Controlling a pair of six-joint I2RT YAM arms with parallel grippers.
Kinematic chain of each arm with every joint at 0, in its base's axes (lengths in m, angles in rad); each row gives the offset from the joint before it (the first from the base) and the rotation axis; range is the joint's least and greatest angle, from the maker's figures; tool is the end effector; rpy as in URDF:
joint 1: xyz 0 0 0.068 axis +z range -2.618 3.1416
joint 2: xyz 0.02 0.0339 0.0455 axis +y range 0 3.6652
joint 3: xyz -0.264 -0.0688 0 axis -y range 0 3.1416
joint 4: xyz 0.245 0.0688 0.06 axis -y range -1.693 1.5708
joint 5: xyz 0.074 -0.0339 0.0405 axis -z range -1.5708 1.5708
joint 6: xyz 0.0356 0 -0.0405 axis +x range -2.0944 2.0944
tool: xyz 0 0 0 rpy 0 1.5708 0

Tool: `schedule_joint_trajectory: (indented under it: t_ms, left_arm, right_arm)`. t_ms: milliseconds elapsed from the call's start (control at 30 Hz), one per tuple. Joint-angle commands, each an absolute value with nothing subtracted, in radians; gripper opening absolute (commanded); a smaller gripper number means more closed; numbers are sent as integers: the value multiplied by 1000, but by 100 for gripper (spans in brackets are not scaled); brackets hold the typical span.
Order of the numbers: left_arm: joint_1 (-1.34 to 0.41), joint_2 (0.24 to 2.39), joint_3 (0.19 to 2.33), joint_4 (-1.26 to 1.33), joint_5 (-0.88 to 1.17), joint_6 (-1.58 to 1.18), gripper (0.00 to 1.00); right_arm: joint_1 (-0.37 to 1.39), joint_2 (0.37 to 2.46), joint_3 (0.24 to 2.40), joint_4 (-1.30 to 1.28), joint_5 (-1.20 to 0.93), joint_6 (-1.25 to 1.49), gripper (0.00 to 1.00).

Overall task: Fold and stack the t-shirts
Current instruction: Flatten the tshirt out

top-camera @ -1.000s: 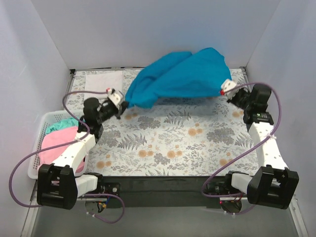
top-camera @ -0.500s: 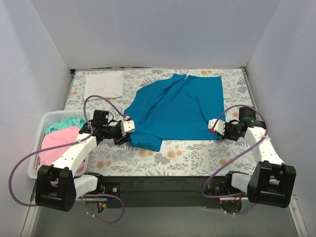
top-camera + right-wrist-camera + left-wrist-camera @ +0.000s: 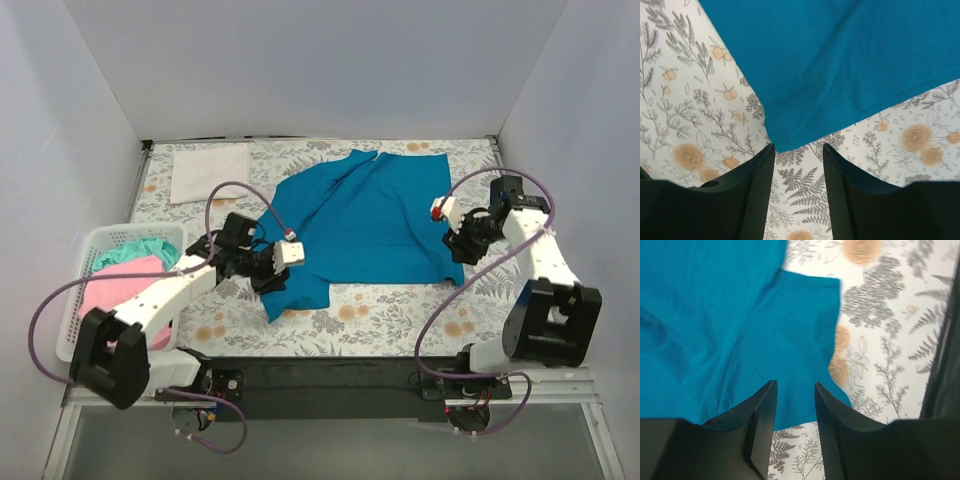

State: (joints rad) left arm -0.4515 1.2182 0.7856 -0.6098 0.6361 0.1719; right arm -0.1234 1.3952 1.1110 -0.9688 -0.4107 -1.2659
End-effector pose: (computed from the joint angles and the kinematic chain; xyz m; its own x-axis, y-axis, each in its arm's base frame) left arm 0.1961 -0.1186 0.2244 -0.6595 0.4727 -0.5845 0.7442 0.5199 -0.4192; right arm 0.2590 -0.0178 0.2610 -0.2725 -0.8475 -0.4556 -0.9025 0.3893 -0.1842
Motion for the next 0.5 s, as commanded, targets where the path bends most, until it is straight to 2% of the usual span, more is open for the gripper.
schedule_joint_trajectory:
  t_ms: [0,133,467]
  left_arm:
    - [-457,1325,880,-471,462,-63,34]
    - [-457,1479,997,-486,365,-167,32]
    - [-448,1638,973,-505,184,-187,30]
  right_arm:
    - [-127,1498,1198,-1000,-453,-1065,48]
    - [-123,1569,1190,-950,-401,-1028,40]
    - [-109,1698,1034,-723,-175,-951,31]
